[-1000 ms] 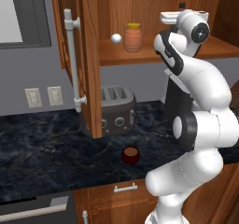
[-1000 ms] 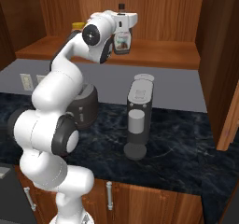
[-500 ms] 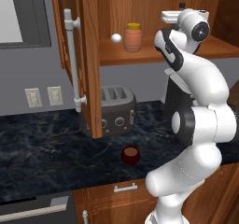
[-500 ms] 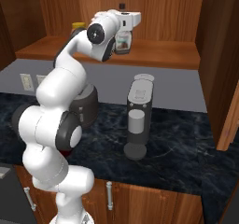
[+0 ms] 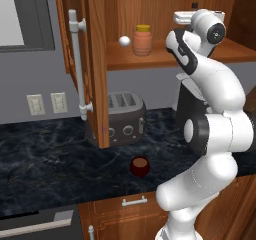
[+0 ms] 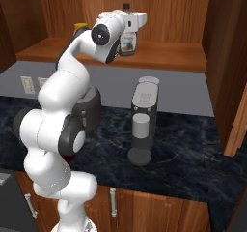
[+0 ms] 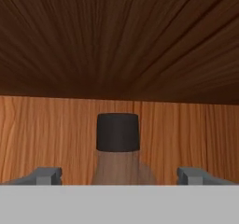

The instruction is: Pick the syrup bottle and honey bottle from the cabinet and place them next to the mug.

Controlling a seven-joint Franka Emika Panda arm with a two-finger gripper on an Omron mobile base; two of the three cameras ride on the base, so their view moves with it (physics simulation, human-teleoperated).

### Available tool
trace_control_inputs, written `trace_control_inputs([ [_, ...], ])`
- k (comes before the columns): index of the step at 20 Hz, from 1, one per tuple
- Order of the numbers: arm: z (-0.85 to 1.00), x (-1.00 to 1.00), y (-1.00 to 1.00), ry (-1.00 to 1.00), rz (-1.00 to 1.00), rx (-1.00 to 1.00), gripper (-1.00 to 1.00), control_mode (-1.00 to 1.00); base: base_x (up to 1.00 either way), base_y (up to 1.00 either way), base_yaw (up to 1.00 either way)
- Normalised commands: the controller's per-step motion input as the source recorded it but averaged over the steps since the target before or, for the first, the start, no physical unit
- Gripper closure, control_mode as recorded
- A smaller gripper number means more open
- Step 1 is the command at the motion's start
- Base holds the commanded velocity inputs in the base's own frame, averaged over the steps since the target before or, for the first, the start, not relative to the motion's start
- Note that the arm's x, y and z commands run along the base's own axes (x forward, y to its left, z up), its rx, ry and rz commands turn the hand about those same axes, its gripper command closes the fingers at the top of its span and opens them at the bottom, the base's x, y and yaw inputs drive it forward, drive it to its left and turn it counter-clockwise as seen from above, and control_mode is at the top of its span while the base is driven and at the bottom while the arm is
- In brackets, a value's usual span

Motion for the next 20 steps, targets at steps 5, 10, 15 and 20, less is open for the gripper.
trace_control_inputs([
  [5, -0.01, 0.0, 0.01, 0.0, 0.0, 0.0, 1.0, -1.0, 0.0, 0.0, 0.0],
  [10, -0.01, -0.03, 0.0, 0.0, 0.0, 0.0, 1.0, -1.0, 0.0, 0.0, 0.0],
  [15, 0.0, -0.13, 0.0, 0.0, 0.0, 0.0, 1.0, -1.0, 0.0, 0.0, 0.0],
  [20, 0.0, -0.61, 0.0, 0.0, 0.0, 0.0, 1.0, -1.0, 0.0, 0.0, 0.0],
])
